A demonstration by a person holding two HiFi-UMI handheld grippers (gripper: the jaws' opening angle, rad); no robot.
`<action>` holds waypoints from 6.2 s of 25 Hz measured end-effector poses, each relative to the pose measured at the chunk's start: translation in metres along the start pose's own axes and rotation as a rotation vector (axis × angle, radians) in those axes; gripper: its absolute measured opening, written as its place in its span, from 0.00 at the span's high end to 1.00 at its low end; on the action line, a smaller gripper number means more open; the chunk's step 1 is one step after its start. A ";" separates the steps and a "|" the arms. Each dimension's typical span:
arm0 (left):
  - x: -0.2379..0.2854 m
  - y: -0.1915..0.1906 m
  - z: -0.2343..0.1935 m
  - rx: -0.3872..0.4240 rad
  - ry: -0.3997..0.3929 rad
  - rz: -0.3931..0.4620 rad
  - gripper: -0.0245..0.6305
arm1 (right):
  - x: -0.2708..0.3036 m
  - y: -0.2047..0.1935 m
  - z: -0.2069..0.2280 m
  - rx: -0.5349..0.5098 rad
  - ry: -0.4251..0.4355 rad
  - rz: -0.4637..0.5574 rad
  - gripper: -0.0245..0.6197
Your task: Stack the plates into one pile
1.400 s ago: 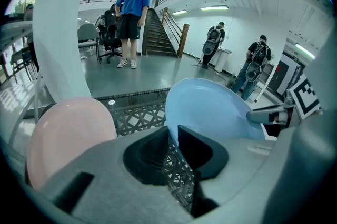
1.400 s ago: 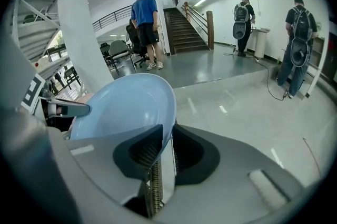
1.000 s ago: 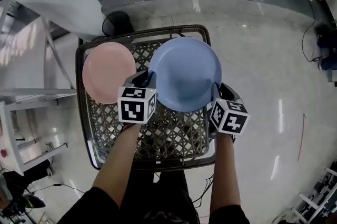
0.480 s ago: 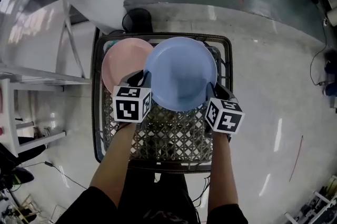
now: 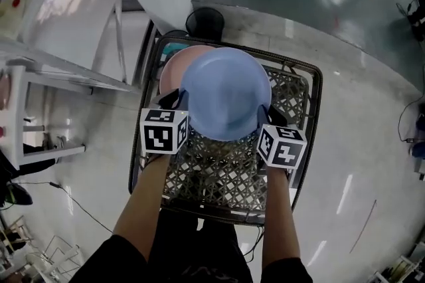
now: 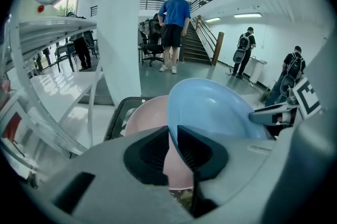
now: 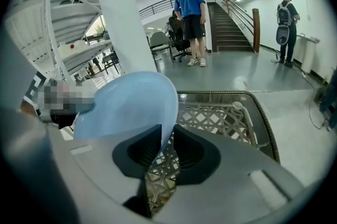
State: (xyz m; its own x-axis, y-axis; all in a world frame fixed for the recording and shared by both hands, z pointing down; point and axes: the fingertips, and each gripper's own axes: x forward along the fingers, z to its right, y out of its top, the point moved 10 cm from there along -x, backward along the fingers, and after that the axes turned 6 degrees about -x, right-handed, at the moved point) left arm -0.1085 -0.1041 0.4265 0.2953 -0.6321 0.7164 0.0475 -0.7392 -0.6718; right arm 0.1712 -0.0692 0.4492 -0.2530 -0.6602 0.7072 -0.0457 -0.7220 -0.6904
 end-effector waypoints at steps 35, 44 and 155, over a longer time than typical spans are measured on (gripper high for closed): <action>0.013 -0.012 -0.085 -0.096 0.066 -0.046 0.88 | 0.066 0.031 -0.063 -0.187 0.060 -0.120 0.81; 0.020 -0.011 -0.090 -0.105 0.066 -0.063 0.88 | 0.073 0.033 -0.064 -0.193 0.064 -0.145 0.81; -0.245 -0.007 0.001 0.085 -0.108 0.538 0.96 | -0.224 0.036 -0.104 -0.187 0.113 0.595 0.95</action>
State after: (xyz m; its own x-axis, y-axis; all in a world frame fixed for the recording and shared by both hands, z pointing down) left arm -0.1807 0.0566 0.2556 0.3952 -0.8845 0.2480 -0.0616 -0.2949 -0.9535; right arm 0.1257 0.0740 0.2502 -0.3869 -0.9043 0.1806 -0.0317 -0.1827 -0.9827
